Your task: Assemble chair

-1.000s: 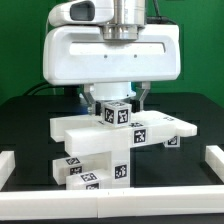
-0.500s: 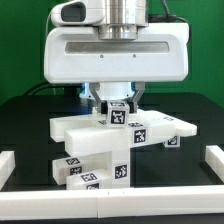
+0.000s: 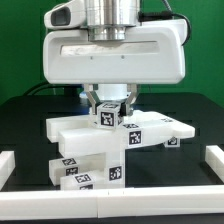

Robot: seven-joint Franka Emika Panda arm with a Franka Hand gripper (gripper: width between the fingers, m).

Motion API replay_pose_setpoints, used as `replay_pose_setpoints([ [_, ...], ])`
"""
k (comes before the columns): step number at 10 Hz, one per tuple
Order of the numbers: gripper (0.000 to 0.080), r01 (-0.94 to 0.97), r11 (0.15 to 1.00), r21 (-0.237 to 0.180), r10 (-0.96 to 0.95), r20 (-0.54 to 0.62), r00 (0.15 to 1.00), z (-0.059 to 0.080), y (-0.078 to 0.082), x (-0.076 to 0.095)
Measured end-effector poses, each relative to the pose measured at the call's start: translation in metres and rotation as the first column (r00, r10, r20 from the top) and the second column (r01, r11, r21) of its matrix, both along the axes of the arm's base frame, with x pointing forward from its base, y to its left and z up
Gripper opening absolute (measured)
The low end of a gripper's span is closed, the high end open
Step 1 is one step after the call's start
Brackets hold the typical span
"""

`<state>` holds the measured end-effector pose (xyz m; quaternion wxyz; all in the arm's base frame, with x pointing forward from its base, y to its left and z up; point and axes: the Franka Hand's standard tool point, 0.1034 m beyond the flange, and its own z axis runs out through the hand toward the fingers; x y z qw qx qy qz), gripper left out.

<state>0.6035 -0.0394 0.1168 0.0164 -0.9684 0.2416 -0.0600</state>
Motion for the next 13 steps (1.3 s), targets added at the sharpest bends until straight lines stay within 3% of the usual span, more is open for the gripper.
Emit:
replay_pose_setpoints([
  [4,0.0285,0.402,0.911,0.086,-0.406,0.028,0.913,0.000,0.007,0.004],
  [6,0.0285,0.492,0.862,0.121,-0.497,0.019,0.867,0.001,0.005,0.005],
  [8,0.0285,0.484,0.867,0.120,-0.490,0.024,0.871,0.001,0.005,0.006],
  [9,0.0452,0.473,0.873,0.118,-0.478,0.026,0.878,0.001,0.005,0.006],
  [10,0.0452,0.439,0.892,0.110,-0.444,0.028,0.895,0.001,0.006,0.005],
  [11,0.0594,0.290,0.953,0.082,-0.294,0.039,0.955,0.001,0.011,0.006],
  [13,0.0640,0.007,1.000,0.026,-0.008,0.052,0.999,-0.001,0.014,0.005],
])
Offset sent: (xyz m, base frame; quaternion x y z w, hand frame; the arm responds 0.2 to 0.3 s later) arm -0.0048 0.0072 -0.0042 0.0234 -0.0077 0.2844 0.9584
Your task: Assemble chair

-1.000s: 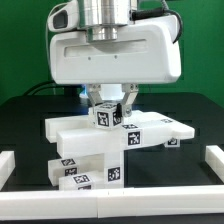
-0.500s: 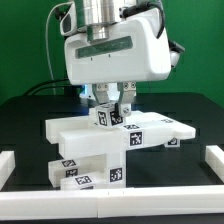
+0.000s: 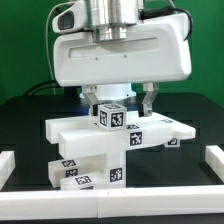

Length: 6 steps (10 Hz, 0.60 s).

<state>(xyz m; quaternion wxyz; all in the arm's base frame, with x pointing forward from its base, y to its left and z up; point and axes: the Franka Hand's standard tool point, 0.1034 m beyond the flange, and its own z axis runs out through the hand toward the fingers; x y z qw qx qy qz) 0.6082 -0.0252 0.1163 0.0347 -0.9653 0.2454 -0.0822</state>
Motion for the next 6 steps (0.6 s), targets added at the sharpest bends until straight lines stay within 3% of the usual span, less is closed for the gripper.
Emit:
replay_pose_setpoints([
  [4,0.0649,-0.242,0.969,-0.051,0.242,-0.004,0.970,-0.0019,-0.0051,-0.0027],
  [5,0.0649,-0.457,0.881,-0.120,0.456,-0.031,0.889,-0.0021,-0.0116,-0.0016],
  [6,0.0649,-0.573,0.804,-0.158,0.572,-0.058,0.818,0.0002,-0.0119,0.0014],
])
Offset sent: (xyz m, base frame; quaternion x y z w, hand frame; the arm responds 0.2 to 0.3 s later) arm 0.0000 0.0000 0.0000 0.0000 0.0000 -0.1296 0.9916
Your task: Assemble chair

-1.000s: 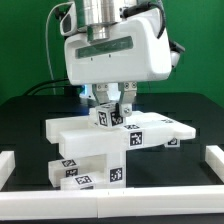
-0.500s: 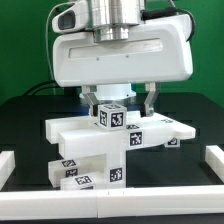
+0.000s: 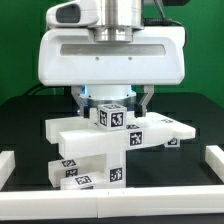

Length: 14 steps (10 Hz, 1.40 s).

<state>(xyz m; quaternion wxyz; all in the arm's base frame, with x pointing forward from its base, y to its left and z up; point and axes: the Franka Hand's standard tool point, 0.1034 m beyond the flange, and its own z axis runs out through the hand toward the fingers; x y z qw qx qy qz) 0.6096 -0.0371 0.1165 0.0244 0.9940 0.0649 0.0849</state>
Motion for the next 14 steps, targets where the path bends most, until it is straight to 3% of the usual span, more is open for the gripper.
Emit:
replay_pose_setpoints([
  [1,0.0649,-0.149,0.988,-0.040,0.149,-0.009,0.989,0.0016,0.0004,0.0019],
  [3,0.0649,-0.238,0.970,-0.055,0.238,-0.019,0.971,0.0006,-0.0006,0.0014],
  [5,0.0354,-0.214,0.976,-0.051,0.213,-0.017,0.977,0.0005,-0.0007,0.0013],
  [6,0.0354,-0.197,0.979,-0.047,0.196,-0.015,0.980,0.0006,-0.0006,0.0014],
  [7,0.0284,-0.116,0.993,-0.033,0.115,-0.008,0.993,0.0005,-0.0005,0.0013],
  [10,0.0284,0.144,0.990,0.011,-0.144,0.007,0.990,-0.0003,0.0008,0.0030],
  [14,0.0284,0.454,0.887,0.082,-0.457,0.012,0.890,-0.0007,-0.0051,0.0068],
])
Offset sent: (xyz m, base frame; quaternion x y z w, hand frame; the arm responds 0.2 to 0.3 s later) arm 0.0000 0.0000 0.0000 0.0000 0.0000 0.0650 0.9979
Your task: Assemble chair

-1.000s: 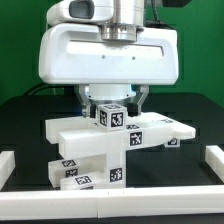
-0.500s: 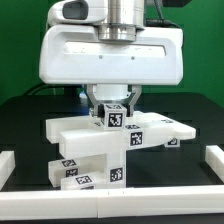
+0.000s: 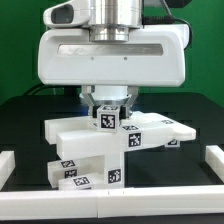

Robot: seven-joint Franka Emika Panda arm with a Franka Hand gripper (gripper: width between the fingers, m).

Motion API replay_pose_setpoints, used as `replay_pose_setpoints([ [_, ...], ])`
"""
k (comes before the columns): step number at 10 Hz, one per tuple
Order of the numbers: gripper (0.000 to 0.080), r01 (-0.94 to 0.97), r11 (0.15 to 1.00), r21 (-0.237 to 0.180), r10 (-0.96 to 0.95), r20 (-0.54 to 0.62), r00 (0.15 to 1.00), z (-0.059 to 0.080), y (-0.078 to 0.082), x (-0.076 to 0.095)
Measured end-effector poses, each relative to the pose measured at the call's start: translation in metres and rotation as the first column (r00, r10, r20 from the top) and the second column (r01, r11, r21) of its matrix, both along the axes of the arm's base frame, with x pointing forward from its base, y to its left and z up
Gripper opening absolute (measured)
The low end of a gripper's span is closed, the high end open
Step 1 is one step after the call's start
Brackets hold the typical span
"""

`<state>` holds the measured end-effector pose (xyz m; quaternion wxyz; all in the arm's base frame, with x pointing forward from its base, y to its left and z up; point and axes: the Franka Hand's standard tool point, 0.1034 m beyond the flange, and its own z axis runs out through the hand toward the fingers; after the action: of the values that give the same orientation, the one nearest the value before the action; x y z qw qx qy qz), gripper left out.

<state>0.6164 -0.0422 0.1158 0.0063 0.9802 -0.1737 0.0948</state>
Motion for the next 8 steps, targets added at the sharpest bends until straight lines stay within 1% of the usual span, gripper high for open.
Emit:
replay_pose_setpoints([
  [2,0.0284,0.219,0.974,0.062,-0.220,0.006,0.975,-0.0001,0.0000,0.0000],
  [3,0.0284,0.288,0.954,0.081,-0.290,0.004,0.957,0.0000,0.0008,0.0001],
  [5,0.0284,0.529,0.834,0.156,-0.533,-0.019,0.846,0.0006,0.0036,0.0009],
  [7,0.0284,0.649,0.735,0.196,-0.655,-0.044,0.754,0.0006,0.0036,0.0010],
  [8,0.0284,0.678,0.706,0.202,-0.684,-0.051,0.727,0.0006,0.0041,0.0010],
])
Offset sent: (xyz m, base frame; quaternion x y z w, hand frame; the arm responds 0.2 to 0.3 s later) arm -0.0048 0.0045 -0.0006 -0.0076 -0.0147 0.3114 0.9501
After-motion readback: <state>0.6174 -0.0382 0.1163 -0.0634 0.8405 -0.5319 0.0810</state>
